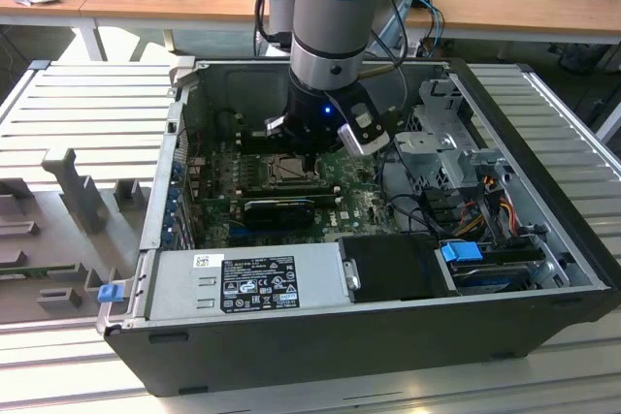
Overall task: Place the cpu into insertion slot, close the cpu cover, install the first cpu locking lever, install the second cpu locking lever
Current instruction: 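Install the second cpu locking lever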
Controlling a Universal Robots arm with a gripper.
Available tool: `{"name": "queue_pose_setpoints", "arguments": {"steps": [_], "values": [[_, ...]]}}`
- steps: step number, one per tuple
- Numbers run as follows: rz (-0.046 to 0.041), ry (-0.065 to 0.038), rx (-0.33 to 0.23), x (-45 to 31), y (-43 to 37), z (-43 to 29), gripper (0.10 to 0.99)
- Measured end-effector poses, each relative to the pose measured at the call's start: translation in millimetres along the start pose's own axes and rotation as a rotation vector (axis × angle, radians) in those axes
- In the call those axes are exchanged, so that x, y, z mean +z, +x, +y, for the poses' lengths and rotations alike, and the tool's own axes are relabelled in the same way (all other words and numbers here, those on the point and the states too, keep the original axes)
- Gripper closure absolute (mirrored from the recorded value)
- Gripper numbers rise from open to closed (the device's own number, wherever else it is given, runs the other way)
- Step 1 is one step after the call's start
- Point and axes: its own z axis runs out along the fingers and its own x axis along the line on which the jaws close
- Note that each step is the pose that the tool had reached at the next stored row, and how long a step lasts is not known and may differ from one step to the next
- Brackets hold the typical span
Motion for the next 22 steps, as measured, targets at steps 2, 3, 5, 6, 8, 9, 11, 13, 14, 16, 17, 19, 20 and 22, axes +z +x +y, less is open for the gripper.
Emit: {"name": "queue_pose_setpoints", "arguments": {"steps": [2,3,5,6,8,9,11,13,14,16,17,19,20,22], "values": [[0.0000,0.000,0.000,-0.3,0.3,-2.2,0.980],[-0.0002,-0.001,0.000,-0.3,0.7,-2.5,0.980],[-0.0006,-0.011,0.000,-0.1,5.5,-2.5,0.980],[-0.0011,-0.017,0.000,0.1,8.2,-2.7,0.980],[-0.0019,-0.028,0.000,1.9,12.9,-5.1,0.980],[-0.0019,-0.029,0.000,2.8,13.4,-6.4,0.980],[-0.0021,-0.030,0.000,5.2,17.0,-8.3,0.980],[-0.0021,-0.031,0.000,7.2,24.4,-8.8,0.980],[-0.0020,-0.031,0.000,8.2,28.3,-8.9,0.980],[-0.0022,-0.032,0.000,11.2,32.9,-9.2,0.980],[-0.0022,-0.034,0.000,13.0,33.5,-9.5,0.980],[-0.0022,-0.034,-0.001,17.5,33.9,-10.3,0.980],[-0.0023,-0.034,0.000,19.6,34.2,-10.7,0.980],[-0.0023,-0.034,0.000,24.3,37.5,-11.4,0.980]]}}
